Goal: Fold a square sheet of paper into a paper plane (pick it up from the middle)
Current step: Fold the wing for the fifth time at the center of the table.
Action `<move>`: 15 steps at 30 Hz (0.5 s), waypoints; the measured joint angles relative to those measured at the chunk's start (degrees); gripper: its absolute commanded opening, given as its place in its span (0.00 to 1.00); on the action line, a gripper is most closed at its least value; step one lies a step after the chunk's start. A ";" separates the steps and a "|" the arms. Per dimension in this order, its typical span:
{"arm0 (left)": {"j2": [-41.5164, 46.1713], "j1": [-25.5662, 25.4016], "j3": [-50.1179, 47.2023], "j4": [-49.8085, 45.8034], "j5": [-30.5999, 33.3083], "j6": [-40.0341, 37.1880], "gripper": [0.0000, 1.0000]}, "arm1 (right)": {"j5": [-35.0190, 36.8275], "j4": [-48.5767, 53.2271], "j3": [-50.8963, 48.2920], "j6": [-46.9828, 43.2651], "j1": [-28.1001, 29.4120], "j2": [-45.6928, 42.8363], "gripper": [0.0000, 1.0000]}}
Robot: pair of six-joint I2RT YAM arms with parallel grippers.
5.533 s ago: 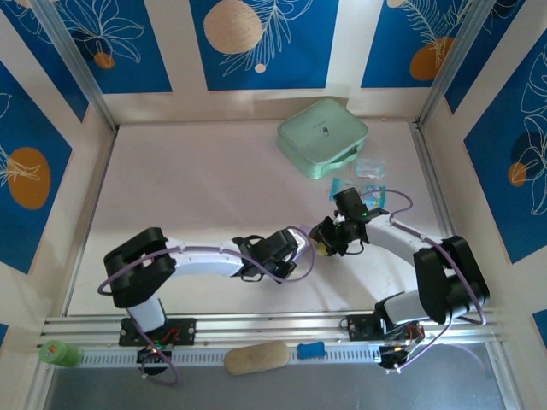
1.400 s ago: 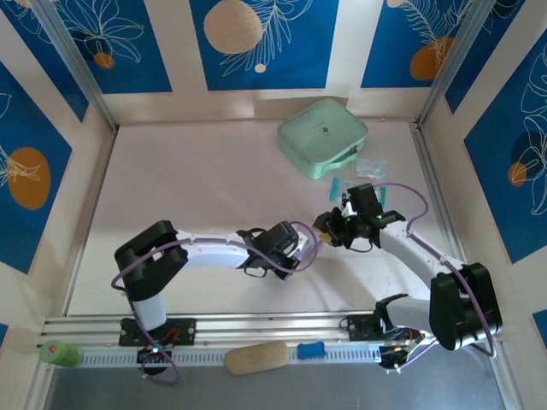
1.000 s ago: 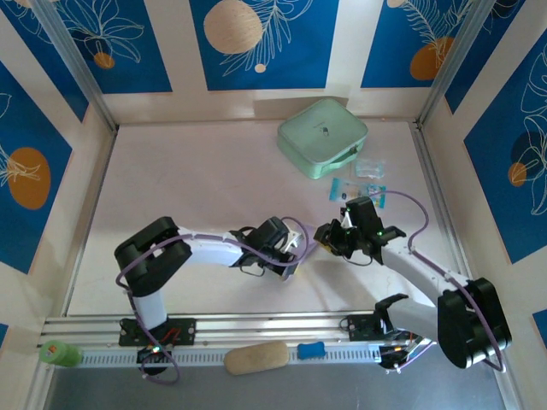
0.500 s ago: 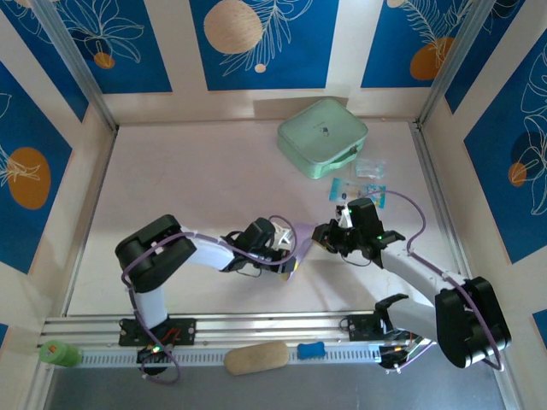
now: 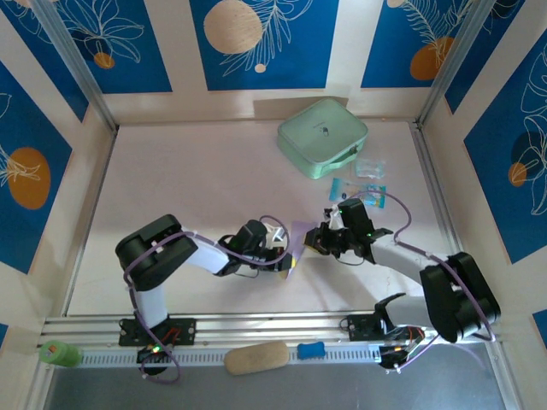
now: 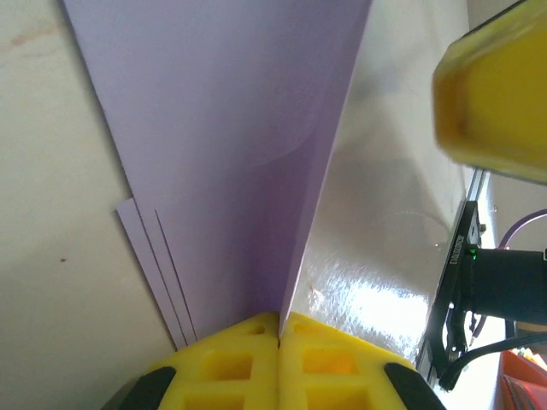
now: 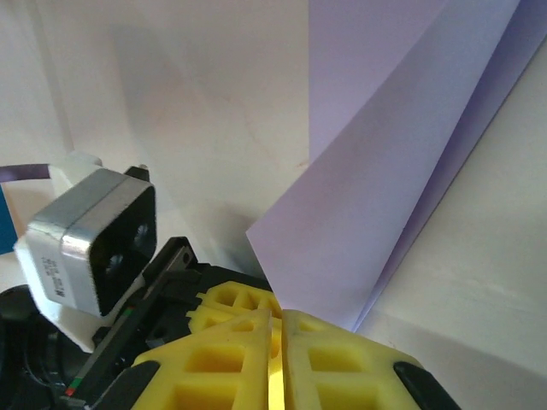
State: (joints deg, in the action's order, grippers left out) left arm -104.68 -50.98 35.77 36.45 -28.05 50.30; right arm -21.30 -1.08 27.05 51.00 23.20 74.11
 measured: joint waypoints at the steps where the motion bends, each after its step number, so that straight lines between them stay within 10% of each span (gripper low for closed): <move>1: -0.22 0.09 -0.11 0.61 -0.20 0.50 0.00 | -0.20 -0.33 0.26 -0.07 0.20 0.94 0.10; 15: -1.25 1.01 -1.55 5.09 -1.70 5.84 0.00 | -2.14 -4.59 2.64 -1.55 0.13 9.75 0.09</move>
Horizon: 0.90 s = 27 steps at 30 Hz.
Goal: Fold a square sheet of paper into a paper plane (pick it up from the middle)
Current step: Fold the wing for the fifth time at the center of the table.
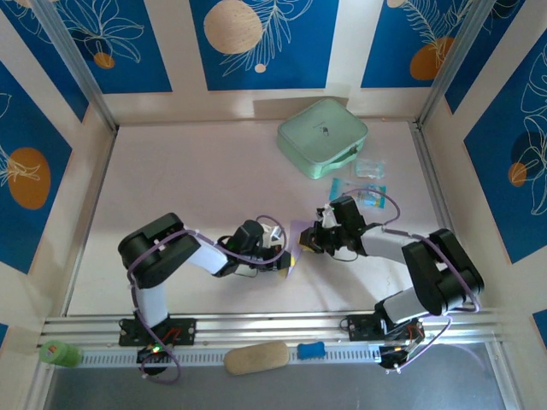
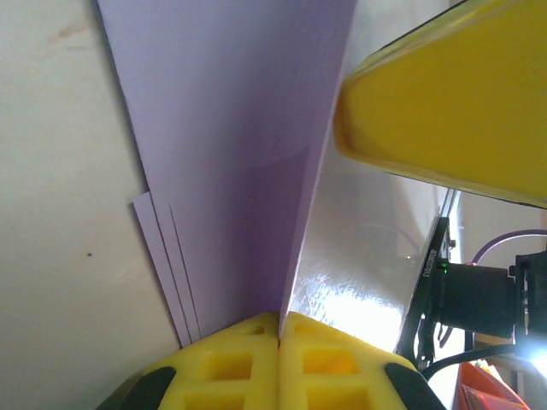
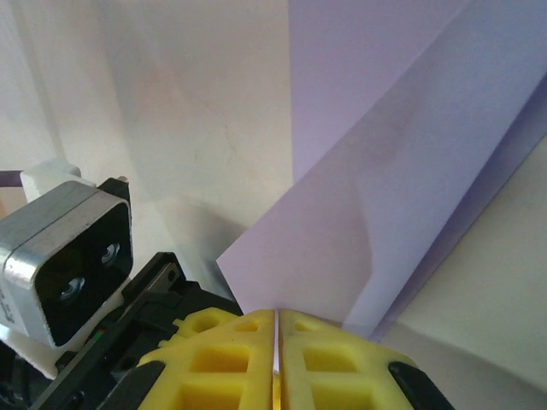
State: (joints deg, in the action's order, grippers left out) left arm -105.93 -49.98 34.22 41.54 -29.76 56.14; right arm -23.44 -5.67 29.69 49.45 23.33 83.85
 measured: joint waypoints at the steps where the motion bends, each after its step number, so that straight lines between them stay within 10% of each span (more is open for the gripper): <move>1: 0.00 0.02 -0.07 0.13 0.04 0.33 0.00 | -0.22 -0.20 0.22 -0.02 -0.11 0.57 0.09; 27: -1.55 1.49 -0.72 3.39 -2.27 6.60 0.00 | -2.12 -2.84 2.49 -0.61 -1.20 5.75 0.09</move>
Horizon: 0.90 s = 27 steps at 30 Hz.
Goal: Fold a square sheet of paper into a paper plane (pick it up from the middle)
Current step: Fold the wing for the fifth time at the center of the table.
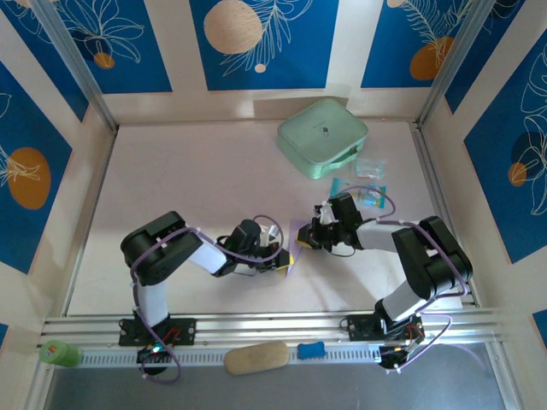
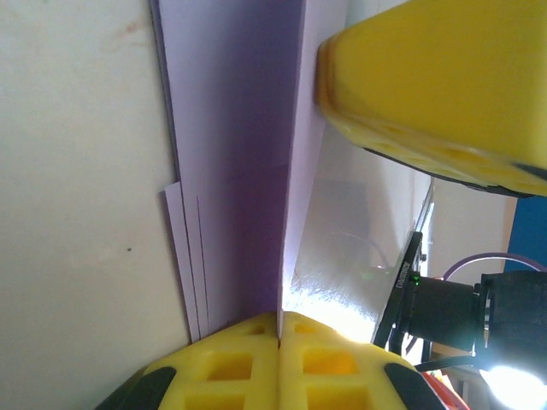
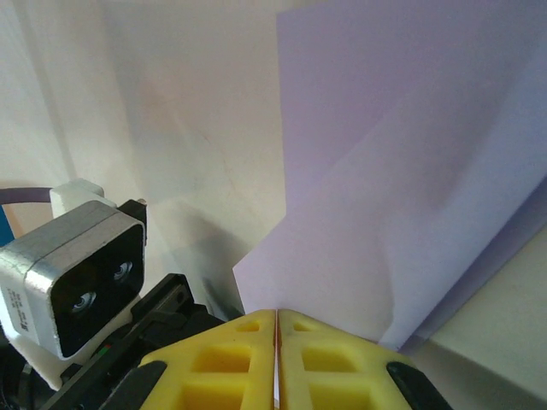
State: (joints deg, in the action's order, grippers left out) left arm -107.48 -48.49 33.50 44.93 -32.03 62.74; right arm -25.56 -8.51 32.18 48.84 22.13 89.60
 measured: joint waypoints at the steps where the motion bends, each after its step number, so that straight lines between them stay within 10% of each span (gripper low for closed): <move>1: -0.04 0.02 0.11 -0.15 -0.15 0.13 0.00 | 0.00 -0.04 0.07 0.00 -0.04 0.11 0.09; 27: -1.46 1.33 0.76 0.57 -2.93 6.01 0.00 | -0.39 -1.18 0.35 -0.04 -0.52 1.97 0.09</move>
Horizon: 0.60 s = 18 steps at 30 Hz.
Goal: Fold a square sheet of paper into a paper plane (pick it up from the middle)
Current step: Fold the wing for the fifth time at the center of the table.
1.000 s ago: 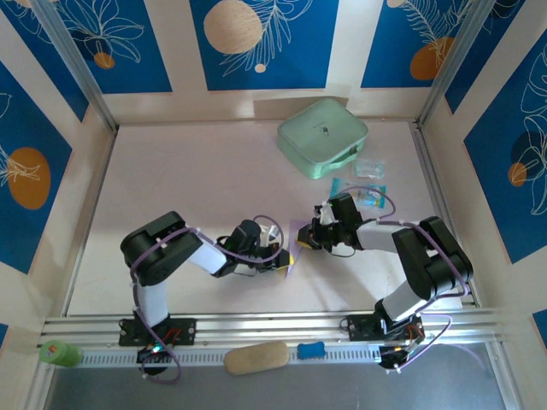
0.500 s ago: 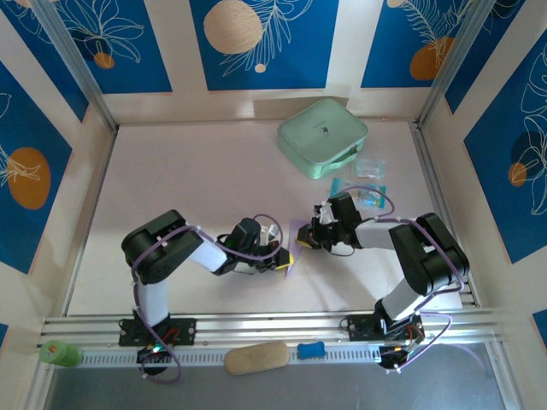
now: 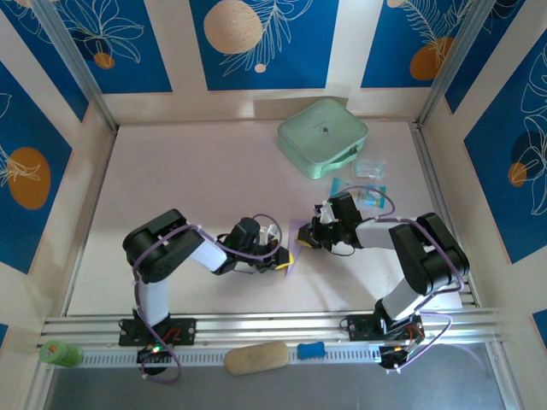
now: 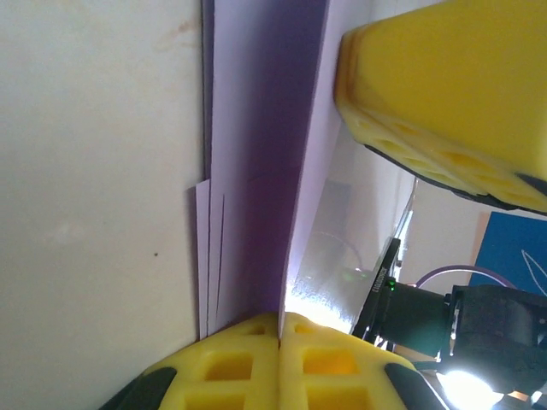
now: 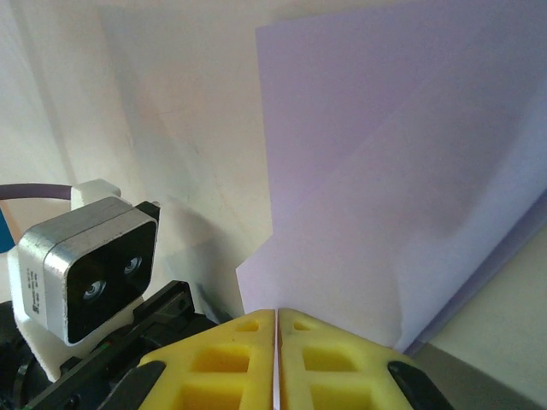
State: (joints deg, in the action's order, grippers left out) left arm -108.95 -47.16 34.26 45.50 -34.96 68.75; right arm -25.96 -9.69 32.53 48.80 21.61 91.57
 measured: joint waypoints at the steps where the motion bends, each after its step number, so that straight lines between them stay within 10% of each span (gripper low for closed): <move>1: -0.02 0.04 -0.07 0.20 -0.07 0.24 0.00 | -0.02 -0.04 0.00 0.00 0.00 0.17 0.09; 18: -0.37 0.13 -0.74 2.21 0.00 1.92 0.00 | -1.31 -0.20 1.29 -0.57 -0.26 2.32 0.10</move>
State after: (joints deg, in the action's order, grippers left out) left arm -109.32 -47.03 33.52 47.70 -34.96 70.67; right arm -27.27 -9.89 33.82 48.23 21.34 93.89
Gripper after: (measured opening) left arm 0.041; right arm 0.096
